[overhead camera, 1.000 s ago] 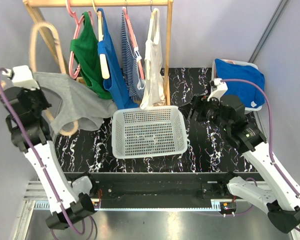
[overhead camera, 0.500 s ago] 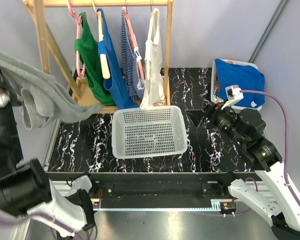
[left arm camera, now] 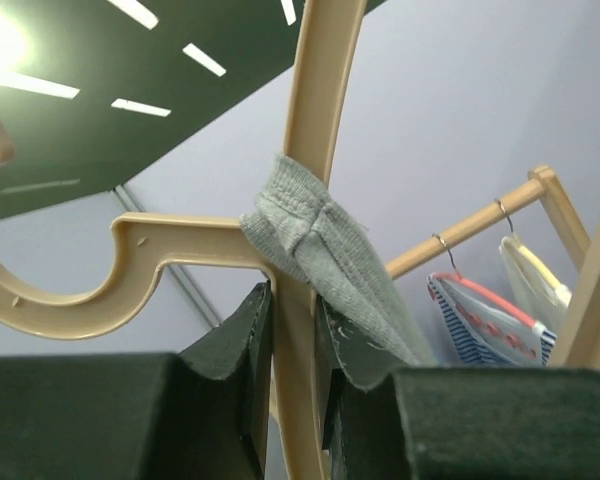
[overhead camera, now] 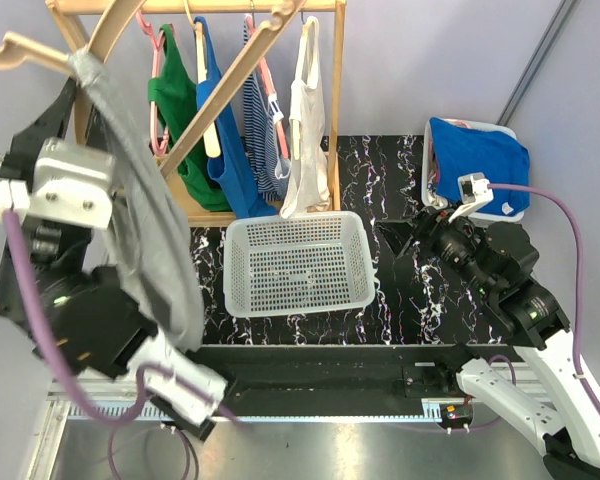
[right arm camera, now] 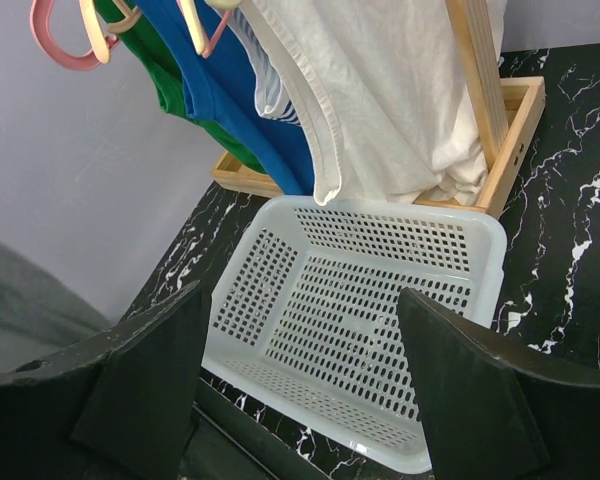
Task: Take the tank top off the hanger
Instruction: Pick up the hanger at the center of the board.
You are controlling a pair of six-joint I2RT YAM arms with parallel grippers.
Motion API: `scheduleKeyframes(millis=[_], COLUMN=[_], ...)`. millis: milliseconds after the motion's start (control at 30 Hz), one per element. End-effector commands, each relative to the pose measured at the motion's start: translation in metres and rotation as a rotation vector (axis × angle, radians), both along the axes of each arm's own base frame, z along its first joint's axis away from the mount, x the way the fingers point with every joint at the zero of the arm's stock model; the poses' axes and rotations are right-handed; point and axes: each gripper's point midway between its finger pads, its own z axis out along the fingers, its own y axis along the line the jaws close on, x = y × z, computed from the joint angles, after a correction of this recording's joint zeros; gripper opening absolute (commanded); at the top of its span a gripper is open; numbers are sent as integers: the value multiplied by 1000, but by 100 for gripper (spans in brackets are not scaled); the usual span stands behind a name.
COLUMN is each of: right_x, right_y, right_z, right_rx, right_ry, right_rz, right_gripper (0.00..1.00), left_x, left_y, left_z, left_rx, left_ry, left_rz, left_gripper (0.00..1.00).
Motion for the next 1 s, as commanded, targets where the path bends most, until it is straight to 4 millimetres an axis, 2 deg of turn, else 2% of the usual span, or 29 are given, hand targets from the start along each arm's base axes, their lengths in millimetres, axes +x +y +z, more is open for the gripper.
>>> scheduleKeyframes(millis=[0, 133, 167, 233, 267, 300, 400, 467, 500, 567, 600, 733, 833, 933, 967], right_x=[-4, -4, -3, -2, -1, -1, -1, -1, -1, 0, 2, 5, 3, -4, -5], right_y=[-6, -8, -8, -9, -8, -8, -10, -9, -8, -6, -4, 5, 17, 23, 23], right_z=[20, 17, 15, 15, 14, 15, 15, 13, 13, 9, 6, 2, 9, 26, 38], right_rx=[26, 22, 18, 17, 15, 16, 19, 20, 20, 13, 9, 7, 30, 72, 91], right_ry=[-53, -53, -50, -53, -54, -56, -62, -62, -60, -54, -47, -44, -81, -158, -204], right_rz=[-21, -33, -33, -38, -37, -39, -47, -41, -36, -31, -28, 9, 73, 127, 131], right_gripper=[85, 85, 86, 86, 87, 87, 87, 87, 87, 87, 88, 92, 96, 100, 100], left_x=[-2, 3, 3, 3, 4, 2, 7, 13, 16, 14, 15, 14, 21, 38, 42], left_y=[-56, -67, -64, -80, -70, -89, -104, -113, -103, -109, -105, -127, -132, -134, -133], left_z=[18, 42, 48, 45, 49, 43, 35, 37, 44, 55, 62, 66, 61, 53, 52], left_rx=[76, 69, 29, 59, 11, 36, 45, 37, 0, 8, -17, 39, 35, 20, 3], left_ry=[-13, -107, -139, -177, -204, -217, -218, -230, -241, -282, -302, -372, -386, -348, -331], left_rz=[-155, -132, -149, -130, -140, -141, -152, -152, -138, -149, -133, -146, -135, -135, -148], left_gripper=[1, 1, 1, 2, 1, 2, 1, 0, 0, 0, 0, 0, 0, 0, 0])
